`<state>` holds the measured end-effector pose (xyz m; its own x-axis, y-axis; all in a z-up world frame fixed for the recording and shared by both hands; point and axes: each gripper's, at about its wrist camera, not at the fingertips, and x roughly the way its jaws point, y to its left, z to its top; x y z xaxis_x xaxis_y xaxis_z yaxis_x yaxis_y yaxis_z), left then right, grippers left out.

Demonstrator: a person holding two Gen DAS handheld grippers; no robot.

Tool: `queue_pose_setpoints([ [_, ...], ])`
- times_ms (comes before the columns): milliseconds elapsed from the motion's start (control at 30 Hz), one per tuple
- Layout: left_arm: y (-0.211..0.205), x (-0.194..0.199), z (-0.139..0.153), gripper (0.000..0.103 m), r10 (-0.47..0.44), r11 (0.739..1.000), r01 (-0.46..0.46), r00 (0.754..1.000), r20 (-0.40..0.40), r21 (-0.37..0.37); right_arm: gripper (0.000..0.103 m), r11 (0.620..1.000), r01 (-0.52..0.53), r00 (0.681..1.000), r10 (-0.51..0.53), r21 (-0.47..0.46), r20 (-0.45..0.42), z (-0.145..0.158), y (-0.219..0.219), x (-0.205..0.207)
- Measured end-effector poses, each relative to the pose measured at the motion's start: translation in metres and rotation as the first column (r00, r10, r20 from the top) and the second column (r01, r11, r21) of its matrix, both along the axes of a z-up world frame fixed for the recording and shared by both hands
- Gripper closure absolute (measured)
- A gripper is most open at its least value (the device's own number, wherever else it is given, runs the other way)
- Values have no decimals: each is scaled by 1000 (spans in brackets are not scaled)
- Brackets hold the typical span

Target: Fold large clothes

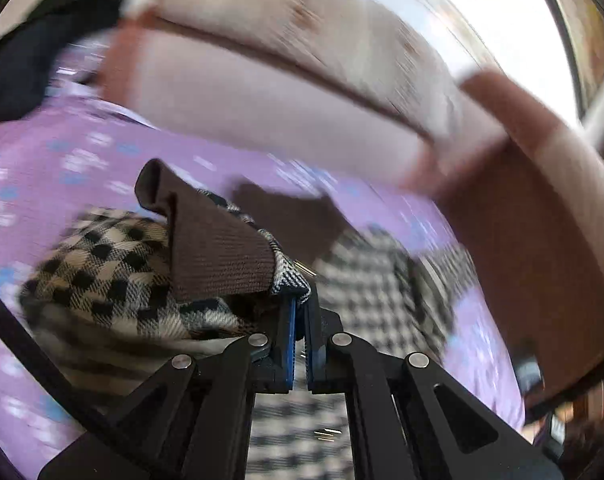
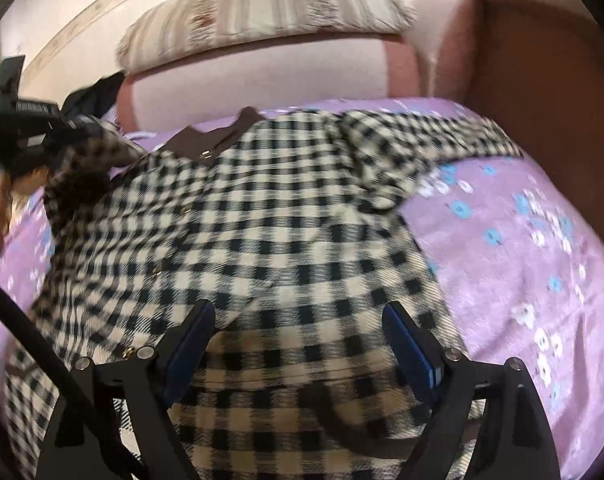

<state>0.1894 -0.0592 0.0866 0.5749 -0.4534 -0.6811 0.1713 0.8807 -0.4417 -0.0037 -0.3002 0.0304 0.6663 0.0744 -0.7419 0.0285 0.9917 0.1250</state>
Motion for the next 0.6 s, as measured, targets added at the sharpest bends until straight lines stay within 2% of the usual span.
queue_pose_setpoints([
  [67, -35, -1, -12, 90, -42, 998, 44, 998, -38, 34, 13, 999, 27, 1000, -27, 29, -9, 1, -11, 3],
  [133, -58, -10, -24, 77, -78, 997, 80, 994, -78, 18, 13, 998, 41, 999, -41, 43, -12, 2, -17, 4],
  [167, -60, -15, -26, 76, -92, 996, 92, 992, -86, -2, 13, 998, 44, 999, -43, 53, -12, 3, -19, 4],
  [233, -62, -32, -25, 62, -122, 992, 120, 988, -93, -28, 13, 995, 40, 999, -39, 91, -16, 4, -23, 5],
  [300, -50, -55, -17, 51, -119, 993, 119, 990, -71, -9, 13, 992, 31, 999, -29, 123, -21, 4, -24, 4],
  [333, -42, -57, -15, 43, -105, 994, 106, 993, -60, 17, 13, 989, 21, 1000, -17, 144, -23, 4, -23, 4],
  [400, -21, -81, -10, 35, -49, 993, 51, 998, -27, 111, 13, 985, 0, 1000, 5, 175, -26, 5, -21, 6],
  [467, 6, -99, -13, 34, 38, 977, -36, 999, -5, 212, 13, 982, -23, 999, 30, 189, -33, 7, -17, 14],
  [600, 54, -120, -30, 34, 151, 944, -139, 988, -18, 298, 13, 989, -67, 997, 72, 134, -29, 19, -3, 43],
])
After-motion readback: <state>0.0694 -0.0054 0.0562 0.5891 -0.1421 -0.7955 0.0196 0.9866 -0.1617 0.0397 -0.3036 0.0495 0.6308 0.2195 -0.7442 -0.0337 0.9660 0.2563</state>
